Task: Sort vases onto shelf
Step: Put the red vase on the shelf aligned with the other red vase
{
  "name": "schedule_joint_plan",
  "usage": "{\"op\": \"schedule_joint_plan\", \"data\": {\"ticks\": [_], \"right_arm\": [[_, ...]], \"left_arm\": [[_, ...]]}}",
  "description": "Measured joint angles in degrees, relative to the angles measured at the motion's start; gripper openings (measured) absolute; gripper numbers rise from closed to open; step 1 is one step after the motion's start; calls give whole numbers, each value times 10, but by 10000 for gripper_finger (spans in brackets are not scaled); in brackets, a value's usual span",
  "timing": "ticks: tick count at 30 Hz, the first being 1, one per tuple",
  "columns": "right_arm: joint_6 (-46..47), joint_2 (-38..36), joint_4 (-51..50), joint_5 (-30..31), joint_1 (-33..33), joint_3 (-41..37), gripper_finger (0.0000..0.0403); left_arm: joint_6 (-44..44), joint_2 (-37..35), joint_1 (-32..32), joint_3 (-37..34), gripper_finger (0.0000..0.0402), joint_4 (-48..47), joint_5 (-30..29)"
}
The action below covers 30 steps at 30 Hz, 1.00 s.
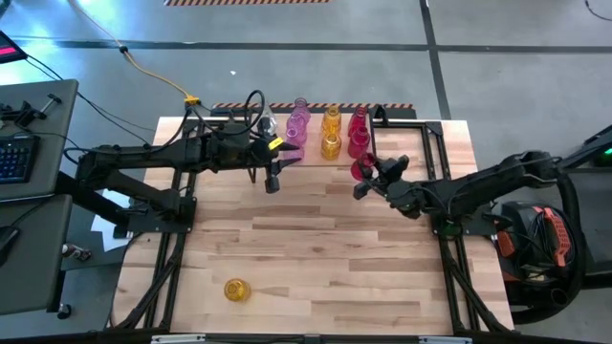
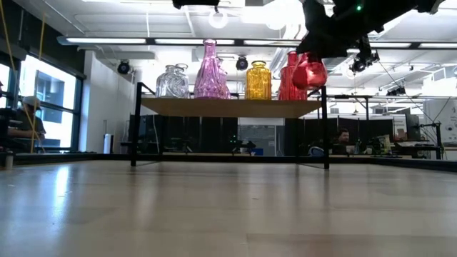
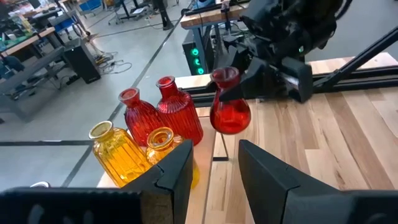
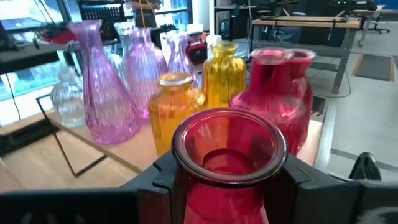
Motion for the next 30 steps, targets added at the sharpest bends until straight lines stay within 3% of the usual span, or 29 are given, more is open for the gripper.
{"op": "schedule_joint_plan", "data": {"ticks": [14,30], "right_arm": [[12,47,42,59,-4,0,130],[18,47,42,11,-50,0,130]], "left_arm": [[-5,0,11,0,120,0,0],[-5,0,15,0,120,0,0]]}}
